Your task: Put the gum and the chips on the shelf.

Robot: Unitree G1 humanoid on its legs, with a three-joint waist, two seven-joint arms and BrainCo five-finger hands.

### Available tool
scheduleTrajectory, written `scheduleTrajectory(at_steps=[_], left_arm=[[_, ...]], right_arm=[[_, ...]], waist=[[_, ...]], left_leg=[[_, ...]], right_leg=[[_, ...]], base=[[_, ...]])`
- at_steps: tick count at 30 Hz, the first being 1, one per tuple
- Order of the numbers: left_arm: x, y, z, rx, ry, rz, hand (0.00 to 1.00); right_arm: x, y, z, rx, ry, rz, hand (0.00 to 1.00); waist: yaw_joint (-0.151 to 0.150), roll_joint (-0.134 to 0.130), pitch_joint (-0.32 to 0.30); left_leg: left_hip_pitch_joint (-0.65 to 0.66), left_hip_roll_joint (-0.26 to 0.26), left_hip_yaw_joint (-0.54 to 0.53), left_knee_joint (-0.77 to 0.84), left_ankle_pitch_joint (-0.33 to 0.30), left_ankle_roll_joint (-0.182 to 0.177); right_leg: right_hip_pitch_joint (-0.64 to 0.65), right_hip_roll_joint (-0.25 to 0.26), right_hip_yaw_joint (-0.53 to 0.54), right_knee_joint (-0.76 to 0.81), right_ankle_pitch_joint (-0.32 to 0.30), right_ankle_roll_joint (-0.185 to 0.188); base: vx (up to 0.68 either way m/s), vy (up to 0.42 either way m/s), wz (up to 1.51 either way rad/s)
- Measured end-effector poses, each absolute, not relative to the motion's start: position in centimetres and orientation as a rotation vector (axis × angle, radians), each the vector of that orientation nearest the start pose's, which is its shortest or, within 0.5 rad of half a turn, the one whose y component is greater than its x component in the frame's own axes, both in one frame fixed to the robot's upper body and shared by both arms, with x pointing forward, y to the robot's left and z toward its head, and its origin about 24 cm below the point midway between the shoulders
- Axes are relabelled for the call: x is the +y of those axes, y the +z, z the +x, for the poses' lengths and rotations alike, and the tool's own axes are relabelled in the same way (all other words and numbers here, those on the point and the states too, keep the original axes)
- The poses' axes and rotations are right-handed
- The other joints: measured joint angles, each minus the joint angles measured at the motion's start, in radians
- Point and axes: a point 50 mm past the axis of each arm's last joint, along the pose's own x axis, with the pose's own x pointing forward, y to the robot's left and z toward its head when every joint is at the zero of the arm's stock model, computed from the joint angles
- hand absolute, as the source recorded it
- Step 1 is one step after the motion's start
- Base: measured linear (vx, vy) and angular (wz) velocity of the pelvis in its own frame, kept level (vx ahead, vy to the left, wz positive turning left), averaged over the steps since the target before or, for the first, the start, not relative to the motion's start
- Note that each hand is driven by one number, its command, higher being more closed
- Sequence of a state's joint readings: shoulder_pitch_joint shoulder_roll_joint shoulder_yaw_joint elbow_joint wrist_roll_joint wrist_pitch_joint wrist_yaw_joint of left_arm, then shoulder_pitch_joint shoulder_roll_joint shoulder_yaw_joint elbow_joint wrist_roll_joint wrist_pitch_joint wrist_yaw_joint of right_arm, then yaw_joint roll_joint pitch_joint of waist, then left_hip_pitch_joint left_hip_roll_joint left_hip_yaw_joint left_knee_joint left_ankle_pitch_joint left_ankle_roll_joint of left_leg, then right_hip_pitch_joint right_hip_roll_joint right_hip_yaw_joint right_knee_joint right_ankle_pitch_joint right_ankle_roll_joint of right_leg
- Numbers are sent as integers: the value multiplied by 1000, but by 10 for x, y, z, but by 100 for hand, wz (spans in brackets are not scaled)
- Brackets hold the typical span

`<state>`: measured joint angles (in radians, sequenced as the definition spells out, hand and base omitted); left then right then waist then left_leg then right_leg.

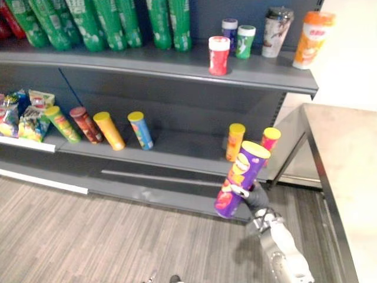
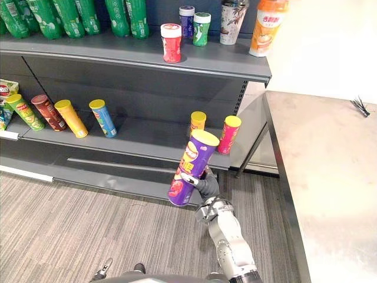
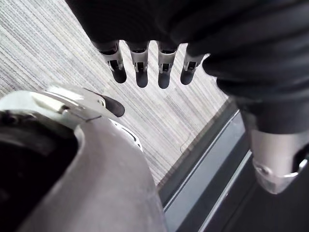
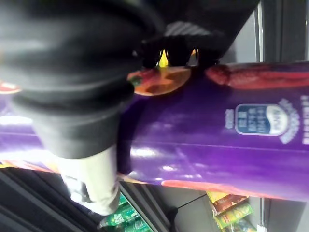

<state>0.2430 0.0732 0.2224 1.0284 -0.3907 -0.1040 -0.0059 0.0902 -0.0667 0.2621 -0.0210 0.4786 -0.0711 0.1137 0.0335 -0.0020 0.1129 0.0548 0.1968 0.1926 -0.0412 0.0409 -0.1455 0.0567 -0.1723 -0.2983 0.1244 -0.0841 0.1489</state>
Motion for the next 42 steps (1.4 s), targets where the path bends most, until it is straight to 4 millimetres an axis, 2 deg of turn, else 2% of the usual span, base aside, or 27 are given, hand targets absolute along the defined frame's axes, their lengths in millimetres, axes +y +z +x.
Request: scheduleTrajectory(at_steps=[8,13,16,17,18,19,20,22,23,24,25,26,27,28,29,31,33,35,36,38,40,42], left_arm=[[218,-164,35,1065,582,-367,0],[221,-165,26,1093,617,-378,0],[221,-165,22,1102,627,-378,0],[222,-165,21,1104,646,-373,0],[223,-165,20,1106,656,-368,0],[222,-165,19,1113,665,-364,0],[222,-166,12,1136,674,-355,0],[224,-166,11,1141,670,-343,0],[224,-166,14,1137,666,-342,0],[228,-165,15,1133,667,-327,0],[229,-164,22,1115,663,-321,0],[230,-163,27,1102,661,-317,0],[234,-161,40,1067,645,-300,0],[231,-160,50,1051,616,-295,0],[225,-160,59,1035,582,-292,0],[223,-158,69,1011,559,-281,0],[223,-156,76,989,548,-274,0],[218,-150,95,926,492,-264,0],[215,-149,99,914,472,-261,0],[206,-148,107,893,424,-268,0],[205,-147,110,890,411,-259,0],[206,-147,110,889,413,-260,0]], right_arm=[[-87,31,234,49,379,401,100],[-76,39,239,22,438,363,100],[-68,47,244,-3,473,357,100],[-67,49,245,-11,475,352,100],[-68,49,245,-10,471,350,100],[-69,47,246,-6,463,344,100],[-67,40,244,27,458,345,100],[-67,35,239,53,462,339,100],[-66,33,238,62,462,341,100],[-67,31,236,69,463,343,100],[-67,31,236,70,462,342,100],[-68,31,235,69,459,344,100],[-71,30,234,70,446,345,100],[-76,29,235,75,434,334,100],[-82,28,236,80,427,311,100],[-90,29,238,71,386,314,100],[-96,32,241,57,352,316,100],[-110,43,245,2,297,312,100],[-112,46,246,-11,292,310,100],[-111,52,246,-43,299,316,100],[-108,53,245,-44,311,318,100],[-99,51,243,-33,342,325,100]], waist=[[11,-15,16],[29,-28,33],[29,-28,46],[30,-38,55],[28,-40,63],[24,-36,74],[24,-27,86],[10,-35,109],[6,-36,108],[2,-36,108],[-1,-39,106],[-5,-48,102],[-12,-63,101],[-23,-52,102],[-21,-26,96],[-33,-7,94],[-36,-7,94],[-36,-7,94],[-36,-7,94],[-32,-11,92],[-32,-13,92],[-27,-21,97]], left_leg=[[-24,-8,-19,28,-11,6],[-61,3,-17,133,-74,8],[-77,10,-4,207,-129,11],[-94,8,12,277,-183,19],[-99,6,15,306,-202,23],[-105,10,18,338,-231,23],[-97,15,34,366,-255,30],[-54,11,24,360,-263,43],[-51,13,20,359,-267,38],[-54,22,11,359,-270,33],[-65,20,1,359,-273,28],[-74,8,-13,359,-274,27],[-92,-14,-46,370,-278,19],[-107,-5,-86,385,-286,7],[-126,9,-104,383,-283,-7],[-141,33,-152,344,-247,-32],[-139,43,-158,302,-213,-44],[-136,45,-149,250,-163,-54],[-134,45,-147,244,-160,-57],[-115,45,-121,236,-159,-57],[-115,41,-110,247,-159,-57],[-133,41,-89,323,-159,-57]], right_leg=[[0,-9,-19,-4,3,5],[0,-7,-7,1,3,5],[-10,-11,13,24,-7,1],[-43,-45,23,99,-54,-11],[-52,-59,23,142,-69,-12],[-82,-74,16,252,-75,-15],[-167,-109,31,433,-48,-62],[-236,-145,58,579,-32,-118],[-246,-140,61,569,-52,-119],[-251,-123,62,484,-65,-117],[-241,-105,75,357,-51,-97],[-239,-101,86,305,-43,-84],[-234,-107,110,264,-18,-38],[-223,-104,83,281,-35,-6],[-228,-88,55,299,-65,-15],[-232,-73,0,317,-91,-27],[-233,-69,-30,323,-105,-36],[-234,-66,-48,332,-109,-40],[-233,-65,-47,333,-109,-40],[-226,-64,-25,333,-109,-40],[-226,-67,-16,332,-109,-40],[-211,-64,1,315,-121,-40]], base=[[31,7,6],[9,4,-6],[4,41,-23],[-9,93,-17],[-4,88,-18],[-17,55,-21],[-19,49,-22],[56,32,-9],[102,-11,10],[69,-53,23],[63,-74,32],[101,-170,61],[116,-198,85],[159,-258,93],[165,-216,68],[189,-201,55],[204,-185,46],[168,-99,46],[139,-34,25],[116,6,-5],[66,21,-12],[30,1,-15]])
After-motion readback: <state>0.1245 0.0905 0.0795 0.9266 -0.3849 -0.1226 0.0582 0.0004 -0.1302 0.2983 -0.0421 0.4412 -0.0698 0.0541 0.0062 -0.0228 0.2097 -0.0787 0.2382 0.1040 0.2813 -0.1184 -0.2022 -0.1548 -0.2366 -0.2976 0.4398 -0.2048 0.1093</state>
